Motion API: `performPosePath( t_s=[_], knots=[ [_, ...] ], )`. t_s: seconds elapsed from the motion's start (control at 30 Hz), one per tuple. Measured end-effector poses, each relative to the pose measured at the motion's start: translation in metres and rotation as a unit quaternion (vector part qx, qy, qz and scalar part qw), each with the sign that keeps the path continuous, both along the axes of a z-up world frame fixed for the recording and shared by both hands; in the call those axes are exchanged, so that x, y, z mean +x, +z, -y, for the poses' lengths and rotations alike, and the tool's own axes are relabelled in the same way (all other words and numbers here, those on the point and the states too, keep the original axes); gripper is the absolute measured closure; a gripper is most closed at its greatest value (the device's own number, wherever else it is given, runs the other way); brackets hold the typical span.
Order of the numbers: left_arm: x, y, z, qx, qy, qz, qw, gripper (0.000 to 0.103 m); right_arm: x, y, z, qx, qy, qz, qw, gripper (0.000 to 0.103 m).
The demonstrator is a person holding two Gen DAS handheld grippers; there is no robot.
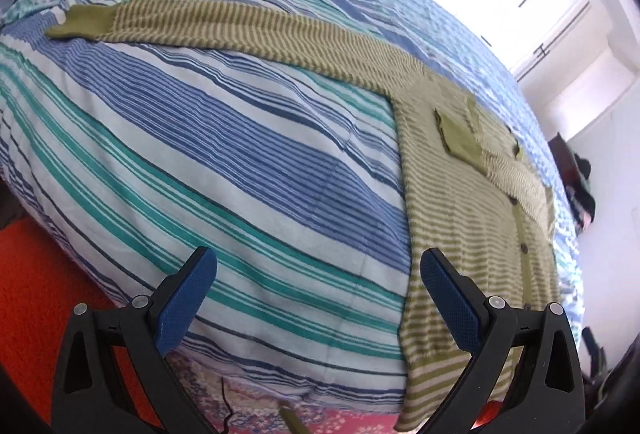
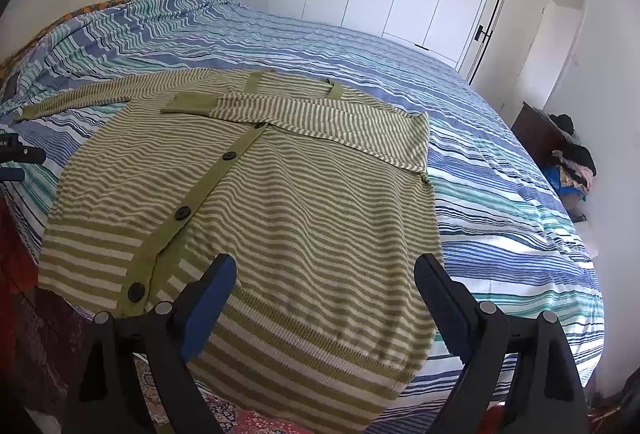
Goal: Fold small clothes
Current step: 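Open the right gripper and lift it away from the folded sleeve, then grasp the other sleeve cuff with the left gripper and fold it across the body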
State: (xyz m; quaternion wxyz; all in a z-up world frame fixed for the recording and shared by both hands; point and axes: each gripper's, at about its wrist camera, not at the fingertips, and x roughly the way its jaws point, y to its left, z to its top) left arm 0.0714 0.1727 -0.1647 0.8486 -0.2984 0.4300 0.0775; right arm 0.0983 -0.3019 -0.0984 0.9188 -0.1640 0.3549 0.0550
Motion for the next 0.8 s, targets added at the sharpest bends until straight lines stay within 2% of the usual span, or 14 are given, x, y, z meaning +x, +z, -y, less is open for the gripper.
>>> performPosePath(
  t_s=[0.07, 0.13, 0.2, 0.27, 0.33, 0.4, 0.47, 0.57, 0.63, 0.7, 0.73, 0.77, 0.8],
  knots=[
    [0.002, 0.004, -0.051, -0.035, 0.057, 0.020, 0.9976, 0.001, 0.001, 0.000, 0.002, 0.003, -0.002, -0.002, 1.000, 0.013],
    [-0.001, 0.001, -0.110, -0.086, 0.131, 0.037, 0.9869, 0.001, 0.004, -0.001, 0.003, 0.004, -0.004, -0.006, 1.000, 0.013],
    [-0.009, -0.009, -0.165, -0.146, 0.203, 0.058, 0.9665, 0.001, 0.006, -0.002, 0.003, 0.003, -0.004, -0.010, 1.000, 0.013],
    [-0.015, -0.023, -0.208, -0.194, 0.249, 0.071, 0.9463, 0.003, 0.007, -0.003, 0.001, 0.002, -0.003, -0.011, 1.000, 0.013],
    [-0.019, -0.036, -0.238, -0.223, 0.283, 0.082, 0.9292, 0.007, 0.008, -0.004, -0.001, -0.002, -0.001, -0.013, 1.000, 0.013],
    [-0.019, -0.048, -0.257, -0.245, 0.302, 0.090, 0.9169, 0.012, 0.011, -0.007, -0.005, -0.007, 0.001, -0.018, 1.000, 0.013],
    [-0.013, -0.054, -0.268, -0.248, 0.306, 0.088, 0.9148, 0.016, 0.013, -0.010, -0.009, -0.012, 0.003, -0.022, 1.000, 0.013],
    [0.002, -0.056, -0.278, -0.230, 0.308, 0.076, 0.9200, 0.016, 0.016, -0.013, -0.014, -0.019, 0.007, -0.026, 0.999, 0.013],
    [0.008, -0.057, -0.285, -0.230, 0.323, 0.077, 0.9147, 0.016, 0.017, -0.015, -0.018, -0.023, 0.011, -0.029, 0.999, 0.013],
    [0.011, -0.058, -0.294, -0.238, 0.344, 0.084, 0.9045, 0.020, 0.018, -0.017, -0.022, -0.029, 0.015, -0.034, 0.999, 0.013],
    [0.014, -0.058, -0.298, -0.240, 0.350, 0.083, 0.9018, 0.030, 0.019, -0.019, -0.025, -0.032, 0.018, -0.037, 0.999, 0.013],
    [0.018, -0.058, -0.303, -0.240, 0.349, 0.080, 0.9020, 0.055, 0.018, -0.020, -0.027, -0.036, 0.020, -0.039, 0.998, 0.013],
    [0.022, -0.058, -0.308, -0.240, 0.344, 0.072, 0.9050, 0.073, 0.018, -0.021, -0.029, -0.040, 0.023, -0.040, 0.998, 0.013]
  ],
)
